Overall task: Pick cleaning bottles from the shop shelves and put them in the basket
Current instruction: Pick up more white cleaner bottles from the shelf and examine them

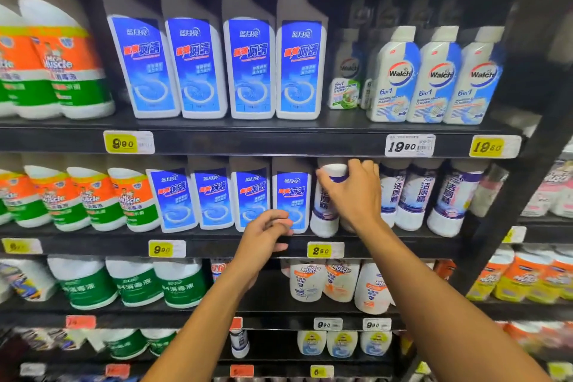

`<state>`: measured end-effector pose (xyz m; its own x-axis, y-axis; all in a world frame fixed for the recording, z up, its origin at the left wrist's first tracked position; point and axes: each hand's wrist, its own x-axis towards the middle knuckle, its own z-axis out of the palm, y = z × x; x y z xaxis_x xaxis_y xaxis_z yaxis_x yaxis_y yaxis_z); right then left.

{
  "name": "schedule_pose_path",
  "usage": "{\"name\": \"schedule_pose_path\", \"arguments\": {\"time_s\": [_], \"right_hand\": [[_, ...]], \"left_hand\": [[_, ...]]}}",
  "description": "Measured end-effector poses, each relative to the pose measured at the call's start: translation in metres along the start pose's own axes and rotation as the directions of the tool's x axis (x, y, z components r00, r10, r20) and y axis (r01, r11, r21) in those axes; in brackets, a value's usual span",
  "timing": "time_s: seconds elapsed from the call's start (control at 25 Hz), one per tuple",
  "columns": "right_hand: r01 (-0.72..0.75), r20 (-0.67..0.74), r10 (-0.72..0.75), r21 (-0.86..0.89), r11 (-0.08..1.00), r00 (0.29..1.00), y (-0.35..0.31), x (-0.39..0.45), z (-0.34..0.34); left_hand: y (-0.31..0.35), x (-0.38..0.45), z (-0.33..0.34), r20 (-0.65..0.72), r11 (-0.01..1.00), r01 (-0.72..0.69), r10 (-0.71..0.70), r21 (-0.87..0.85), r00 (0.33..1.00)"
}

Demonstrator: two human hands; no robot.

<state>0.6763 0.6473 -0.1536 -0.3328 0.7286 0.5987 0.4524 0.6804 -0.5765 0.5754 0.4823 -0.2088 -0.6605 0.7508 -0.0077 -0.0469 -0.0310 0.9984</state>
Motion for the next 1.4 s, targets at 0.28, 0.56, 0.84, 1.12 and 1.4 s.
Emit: {"name": "schedule_pose_path", "arguments": {"time_s": [0.28,0.56,0.84,1.12,1.4], "right_hand": [[0.020,0.057,-0.025,0.089,0.996,0.998,0.004,0.005,-0.008],[0.030,0.090,-0.040,0.110,0.993,0.995,0.004,0.004,-0.019],[-0.139,0.345,0.020,0.324,0.936,0.939,0.013,-0.018,-0.023],[-0.678,0.729,0.067,0.593,0.434,0.681,0.032,-0.053,-0.032],[-0.789,0.783,0.112,0.595,0.156,0.612,-0.003,-0.057,-0.030]], "left_hand": [[0.008,0.011,0.019,0.031,1.000,-0.020,0.020,0.011,0.999],[0.001,0.016,0.045,0.247,0.981,-0.046,-0.002,0.189,0.969],[-0.031,0.001,0.044,0.372,0.995,0.097,-0.078,-0.032,0.925],[-0.058,-0.044,0.041,0.355,0.982,0.140,-0.088,-0.125,0.931],[-0.054,-0.076,0.047,0.440,0.915,0.259,-0.105,-0.308,0.892]]}}
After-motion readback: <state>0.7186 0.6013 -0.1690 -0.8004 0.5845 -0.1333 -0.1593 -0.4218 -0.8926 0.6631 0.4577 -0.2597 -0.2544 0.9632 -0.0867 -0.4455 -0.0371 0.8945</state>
